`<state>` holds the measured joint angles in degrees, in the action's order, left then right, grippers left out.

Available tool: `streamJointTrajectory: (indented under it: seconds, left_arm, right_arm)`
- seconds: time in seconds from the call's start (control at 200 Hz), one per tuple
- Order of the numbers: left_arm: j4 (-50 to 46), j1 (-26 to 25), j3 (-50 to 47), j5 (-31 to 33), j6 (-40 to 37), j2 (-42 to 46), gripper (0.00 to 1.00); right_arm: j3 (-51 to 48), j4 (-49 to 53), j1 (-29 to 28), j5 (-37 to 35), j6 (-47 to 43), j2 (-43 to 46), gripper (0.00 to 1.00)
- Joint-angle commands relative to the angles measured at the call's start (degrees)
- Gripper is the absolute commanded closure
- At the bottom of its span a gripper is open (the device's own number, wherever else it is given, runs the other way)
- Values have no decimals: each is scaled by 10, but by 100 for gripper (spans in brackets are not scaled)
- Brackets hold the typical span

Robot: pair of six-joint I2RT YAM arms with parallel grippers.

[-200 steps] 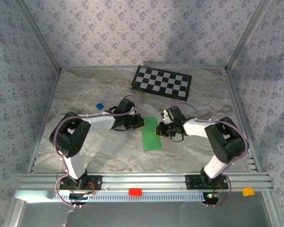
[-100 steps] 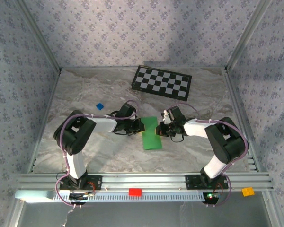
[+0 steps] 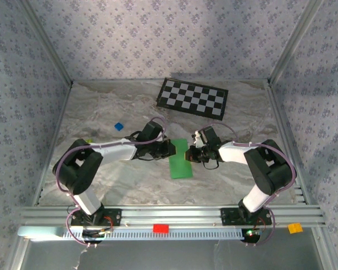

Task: Fold a paper plane with a square sheet of paper (pick it up from the middle)
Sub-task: First fold the square sheet of paper in half at the center of the table.

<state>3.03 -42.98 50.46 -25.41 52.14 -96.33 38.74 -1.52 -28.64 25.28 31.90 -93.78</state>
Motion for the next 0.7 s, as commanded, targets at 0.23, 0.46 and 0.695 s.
streamJointTrajectory:
  seconds: [0.23,0.46,0.695]
  left_arm:
    - [36,-62,-89,-15,36,15,90]
    - [25,-76,-137,1,26,18,90]
    - [-28,-83,-120,13,-6,57,89]
  right_arm:
    - [-47,132,1,-84,0,-32,100]
    - [-49,130,1,-86,2,-34,100]
    - [-45,132,0,-82,0,-33,100]
